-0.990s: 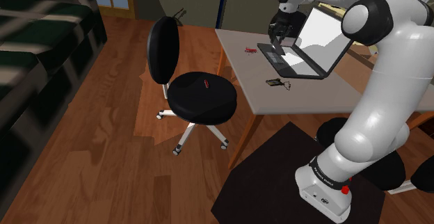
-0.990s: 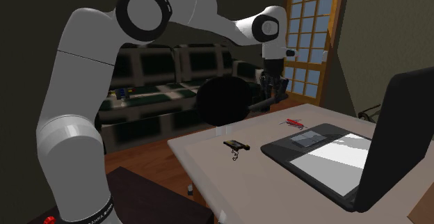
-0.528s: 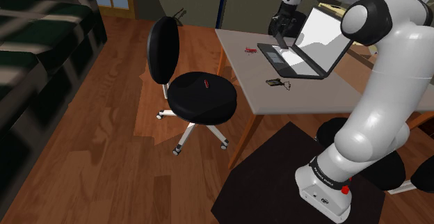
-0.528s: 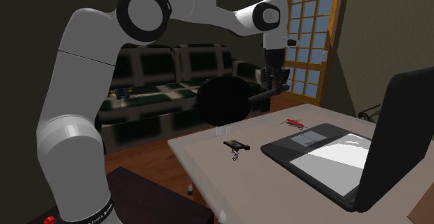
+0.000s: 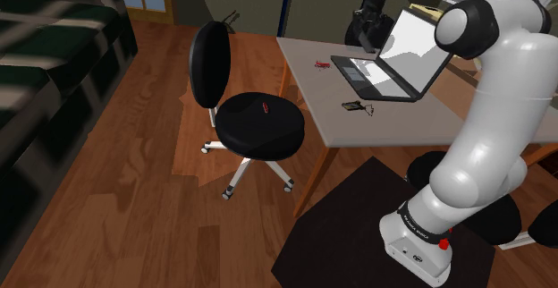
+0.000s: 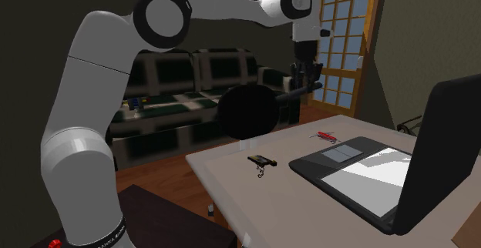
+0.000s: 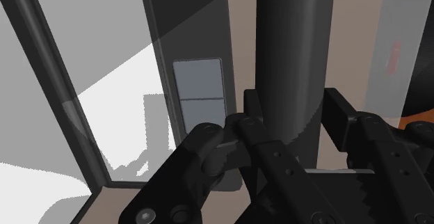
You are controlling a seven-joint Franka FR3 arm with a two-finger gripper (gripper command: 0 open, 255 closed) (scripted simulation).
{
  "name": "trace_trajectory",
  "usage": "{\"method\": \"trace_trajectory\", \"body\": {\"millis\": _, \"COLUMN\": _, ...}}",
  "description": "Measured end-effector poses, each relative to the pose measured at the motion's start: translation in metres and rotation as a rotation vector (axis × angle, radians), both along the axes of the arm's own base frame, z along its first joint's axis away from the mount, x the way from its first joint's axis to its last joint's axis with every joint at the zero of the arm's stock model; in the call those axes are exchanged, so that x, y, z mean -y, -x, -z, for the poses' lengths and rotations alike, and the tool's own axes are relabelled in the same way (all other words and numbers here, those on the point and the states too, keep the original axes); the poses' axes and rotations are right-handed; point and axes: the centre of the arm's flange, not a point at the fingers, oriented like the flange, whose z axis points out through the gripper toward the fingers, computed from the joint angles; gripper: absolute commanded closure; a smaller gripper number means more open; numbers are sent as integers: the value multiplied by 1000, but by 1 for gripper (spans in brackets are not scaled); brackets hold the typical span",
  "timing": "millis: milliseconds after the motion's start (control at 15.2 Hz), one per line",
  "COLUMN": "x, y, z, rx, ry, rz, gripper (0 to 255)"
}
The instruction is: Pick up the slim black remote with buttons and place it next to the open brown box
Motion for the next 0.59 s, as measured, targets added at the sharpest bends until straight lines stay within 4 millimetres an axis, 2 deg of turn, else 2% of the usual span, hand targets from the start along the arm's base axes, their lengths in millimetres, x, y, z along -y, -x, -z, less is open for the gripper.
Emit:
{"method": "trace_trajectory", "body": {"millis": 396, "x": -1, "y": 1, "z": -30, "rx": 0, "ry": 0, "rz": 0, "gripper": 255}}
{"method": "trace_trajectory", "body": {"millis": 594, "x": 10, "y": 26, "z": -34, "rx": -1, "ry": 0, "rz": 1, "gripper": 255}}
